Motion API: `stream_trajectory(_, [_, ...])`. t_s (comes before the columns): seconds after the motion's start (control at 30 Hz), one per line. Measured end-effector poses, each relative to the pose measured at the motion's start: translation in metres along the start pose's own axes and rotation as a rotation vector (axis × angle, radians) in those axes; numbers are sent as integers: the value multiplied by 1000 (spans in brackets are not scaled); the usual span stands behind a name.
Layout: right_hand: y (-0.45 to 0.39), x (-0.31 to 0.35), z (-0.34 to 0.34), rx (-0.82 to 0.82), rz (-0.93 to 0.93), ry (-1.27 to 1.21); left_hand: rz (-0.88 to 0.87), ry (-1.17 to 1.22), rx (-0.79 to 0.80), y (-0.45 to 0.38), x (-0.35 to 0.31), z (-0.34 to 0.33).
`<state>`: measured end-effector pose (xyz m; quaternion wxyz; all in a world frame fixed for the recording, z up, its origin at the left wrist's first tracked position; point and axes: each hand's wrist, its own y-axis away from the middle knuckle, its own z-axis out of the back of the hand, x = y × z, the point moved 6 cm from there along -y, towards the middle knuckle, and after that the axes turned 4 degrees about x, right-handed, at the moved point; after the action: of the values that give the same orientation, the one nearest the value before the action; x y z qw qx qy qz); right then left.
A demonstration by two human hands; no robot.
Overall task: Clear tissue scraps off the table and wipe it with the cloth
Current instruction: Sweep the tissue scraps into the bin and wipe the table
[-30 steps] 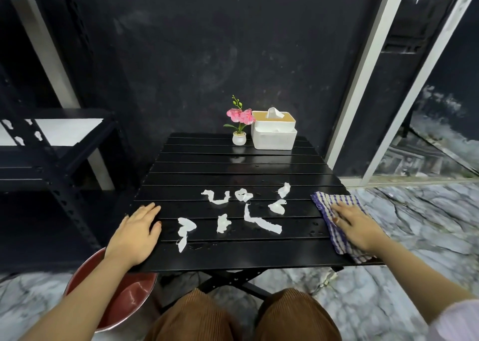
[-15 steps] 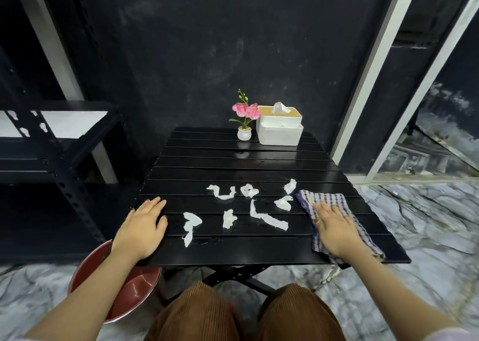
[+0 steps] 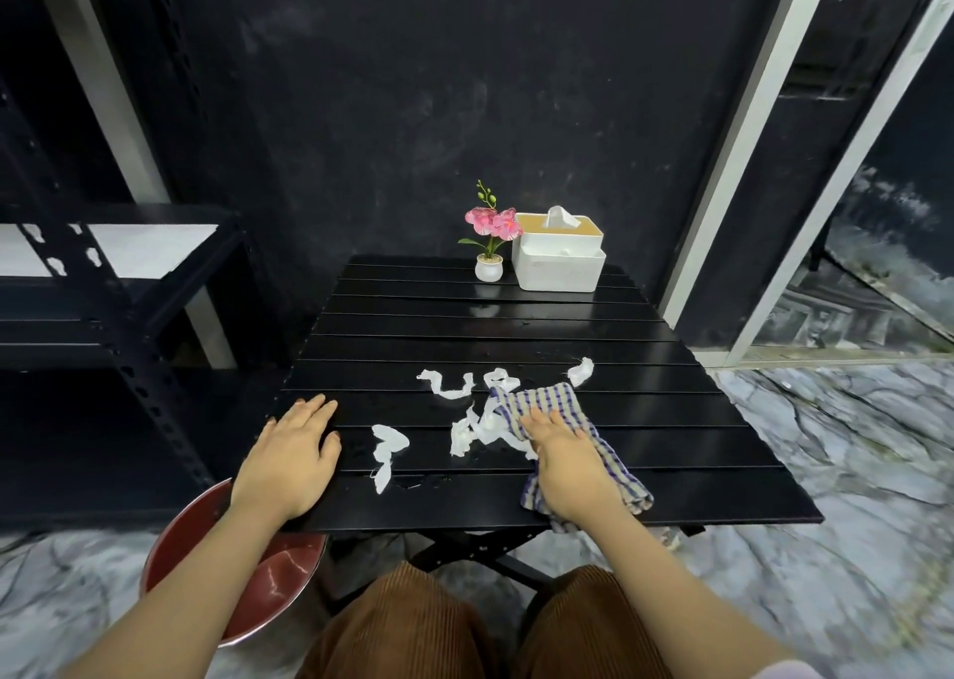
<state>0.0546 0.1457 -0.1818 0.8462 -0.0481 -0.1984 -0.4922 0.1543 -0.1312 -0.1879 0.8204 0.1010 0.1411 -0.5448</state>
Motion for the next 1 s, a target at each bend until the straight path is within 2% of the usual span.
stream_trajectory(0.1, [0,0,5,-56,10,-111,-1,-9,6,0,-1,1])
stream_trajectory(0.23, [4,-11,20,-145,-65,-325,3,-23,44,1,-2,1])
stream_trajectory(0.43, [3,-59,57,-411,-197,-602,-3,-37,84,-17,-8,16])
stream_trajectory(0.53, [1,-88,83,-524,-256,-618,-11,-18,78,-36,-14,23])
stream_trajectory(0.63, [1,-114,104,-565,-327,-539,-14,3,76,-55,-20,23])
stream_trajectory(0.77, [-4,-137,111,-565,-351,-418,-35,14,73,-70,-29,14])
stream_trajectory(0.87, [-13,-148,95,-415,-341,-279,-58,-24,72,-74,-29,4])
stream_trajectory(1.0, [-21,-153,79,-260,-230,-126,-57,22,68,-76,-24,-5])
